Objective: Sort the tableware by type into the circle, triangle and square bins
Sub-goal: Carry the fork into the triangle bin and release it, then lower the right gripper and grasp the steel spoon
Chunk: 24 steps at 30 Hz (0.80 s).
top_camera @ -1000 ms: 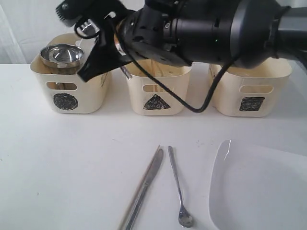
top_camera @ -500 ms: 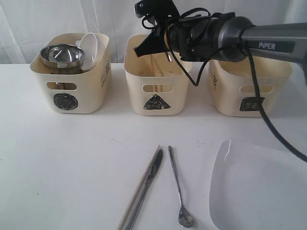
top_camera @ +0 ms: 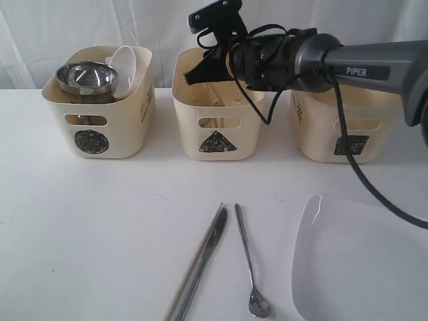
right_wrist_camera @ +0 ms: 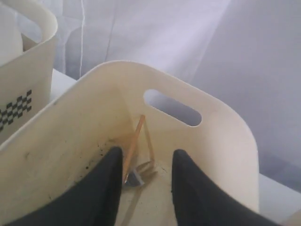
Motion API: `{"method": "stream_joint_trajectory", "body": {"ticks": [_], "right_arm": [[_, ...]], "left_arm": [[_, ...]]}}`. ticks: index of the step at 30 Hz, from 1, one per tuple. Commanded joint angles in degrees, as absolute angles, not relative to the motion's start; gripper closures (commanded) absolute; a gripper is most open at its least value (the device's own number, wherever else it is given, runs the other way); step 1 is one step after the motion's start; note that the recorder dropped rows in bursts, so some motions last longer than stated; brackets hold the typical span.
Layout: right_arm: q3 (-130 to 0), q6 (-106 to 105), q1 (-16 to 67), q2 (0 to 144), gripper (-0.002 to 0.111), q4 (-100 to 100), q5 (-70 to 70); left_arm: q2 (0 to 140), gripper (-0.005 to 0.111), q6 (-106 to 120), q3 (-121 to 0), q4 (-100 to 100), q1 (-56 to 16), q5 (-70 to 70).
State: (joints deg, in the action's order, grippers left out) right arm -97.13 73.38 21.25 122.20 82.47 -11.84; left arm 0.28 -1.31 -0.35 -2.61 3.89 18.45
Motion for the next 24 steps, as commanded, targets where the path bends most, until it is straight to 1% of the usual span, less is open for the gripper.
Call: {"method": "stream_joint_trajectory", "body": {"ticks": [1, 4, 5, 7, 8, 9, 12, 14, 17, 22, 24], "right_arm": [[-97.5, 72.7, 22.7, 115.8, 0.074, 70.0, -20.9], [-97.5, 61.1, 24.0, 110.4, 0.08, 59.1, -35.5], [-97.5, 52.8, 24.2, 108.8, 0.086, 53.7, -42.0], [-97.4, 39.0, 24.5, 106.4, 0.098, 45.8, -50.6], [-96.8, 28.0, 24.5, 105.0, 0.105, 39.5, -55.0], [-96.3, 22.2, 24.5, 104.1, 0.108, 35.6, -58.9], [-93.3, 11.8, 24.6, 100.8, 0.108, 23.4, -63.9], [-90.1, 12.2, 24.6, 98.1, 0.108, 19.2, -62.4], [-84.2, 18.5, 25.5, 93.3, 0.108, 20.8, -56.5], [-71.6, 31.5, 27.4, 84.0, 0.108, 22.3, -34.2], [-66.7, 32.9, 28.1, 80.9, 0.108, 21.3, -25.3]], "left_arm": [[0.0, 0.107, -1.3, 0.0, -3.0, 3.9, 18.6], [0.0, 0.107, -1.3, 0.0, -3.0, 3.9, 18.6], [0.0, 0.107, -1.3, 0.0, -3.0, 3.9, 18.6], [0.0, 0.107, -1.3, 0.0, -3.0, 3.9, 18.6], [0.0, 0.107, -1.3, 0.0, -3.0, 3.9, 18.6], [0.0, 0.107, -1.3, 0.0, -3.0, 3.9, 18.6], [0.0, 0.107, -1.3, 0.0, -3.0, 3.9, 18.6], [0.0, 0.107, -1.3, 0.0, -3.0, 3.9, 18.6], [0.0, 0.107, -1.3, 0.0, -3.0, 3.9, 18.6], [0.0, 0.107, -1.3, 0.0, -3.0, 3.9, 18.6], [0.0, 0.107, -1.3, 0.0, -3.0, 3.9, 18.6]]}}
